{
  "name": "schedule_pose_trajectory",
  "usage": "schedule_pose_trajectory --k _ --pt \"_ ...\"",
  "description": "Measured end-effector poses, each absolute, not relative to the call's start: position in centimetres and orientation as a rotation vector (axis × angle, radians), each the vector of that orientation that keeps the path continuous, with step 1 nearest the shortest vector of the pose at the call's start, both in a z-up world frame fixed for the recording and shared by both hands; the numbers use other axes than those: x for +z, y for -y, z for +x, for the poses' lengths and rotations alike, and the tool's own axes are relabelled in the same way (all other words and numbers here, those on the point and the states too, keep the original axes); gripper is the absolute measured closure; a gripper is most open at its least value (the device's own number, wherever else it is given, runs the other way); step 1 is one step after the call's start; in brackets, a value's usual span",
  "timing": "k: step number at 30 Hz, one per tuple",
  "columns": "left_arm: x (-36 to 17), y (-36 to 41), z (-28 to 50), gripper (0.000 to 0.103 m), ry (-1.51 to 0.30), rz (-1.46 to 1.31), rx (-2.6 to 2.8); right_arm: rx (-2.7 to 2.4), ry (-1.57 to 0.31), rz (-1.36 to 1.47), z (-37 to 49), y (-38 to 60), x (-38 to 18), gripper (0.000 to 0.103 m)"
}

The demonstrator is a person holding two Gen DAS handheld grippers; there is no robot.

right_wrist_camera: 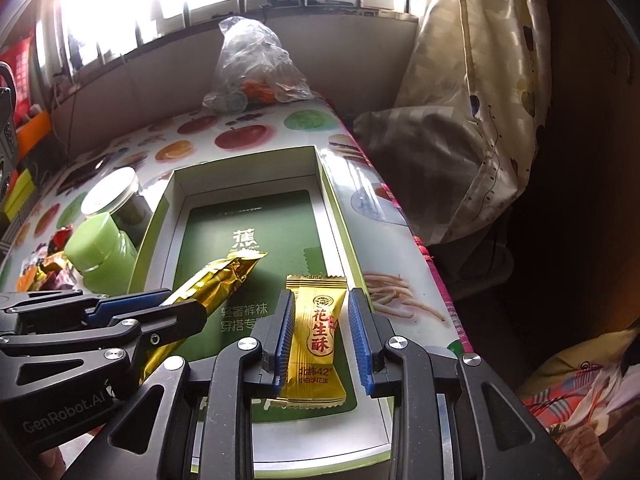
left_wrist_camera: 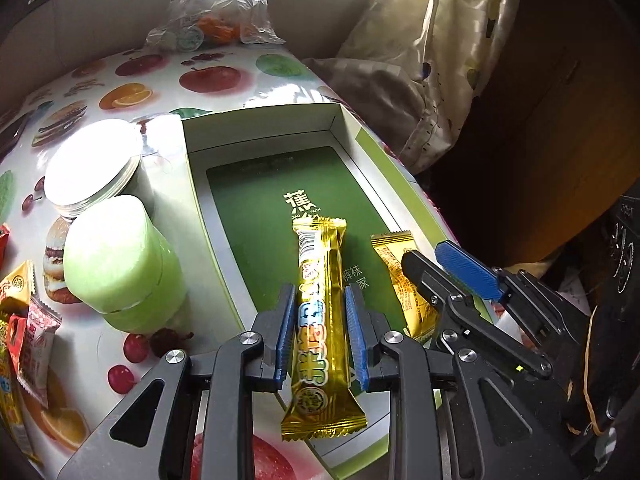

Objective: Organize snacks
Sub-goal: 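Carry the candy packet with the right tool while the left carries the wafer bar into the box, then open the left tool releasing the wafer bar while the right releases the candy packet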

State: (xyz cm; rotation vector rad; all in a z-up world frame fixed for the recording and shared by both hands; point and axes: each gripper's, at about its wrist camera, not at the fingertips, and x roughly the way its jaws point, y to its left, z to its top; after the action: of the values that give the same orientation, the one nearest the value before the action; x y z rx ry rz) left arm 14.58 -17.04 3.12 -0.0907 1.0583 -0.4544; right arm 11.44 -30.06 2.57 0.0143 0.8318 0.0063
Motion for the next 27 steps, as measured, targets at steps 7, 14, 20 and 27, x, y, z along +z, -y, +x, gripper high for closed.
schedule_pose_trajectory --k 7,14,20,27 --pt "3.8 16.3 14.1 0.065 -1.037 -0.093 -0.447 0.005 -0.827 0.033 11.1 30.2 2.8 0.07" --pt "5.1 15.2 12.6 0.064 -1.004 -0.099 -0.451 -0.004 -0.789 0.042 10.1 29.7 4.1 0.061" --pt "6.8 13.9 10.2 0.064 -0.943 -0.065 -0.419 0.006 -0.757 0.063 8.9 29.1 5.4 0.059" --pt "8.3 11.1 8.0 0.064 -0.871 -0.038 -0.342 0.053 -0.711 0.108 7.0 27.3 7.2 0.058"
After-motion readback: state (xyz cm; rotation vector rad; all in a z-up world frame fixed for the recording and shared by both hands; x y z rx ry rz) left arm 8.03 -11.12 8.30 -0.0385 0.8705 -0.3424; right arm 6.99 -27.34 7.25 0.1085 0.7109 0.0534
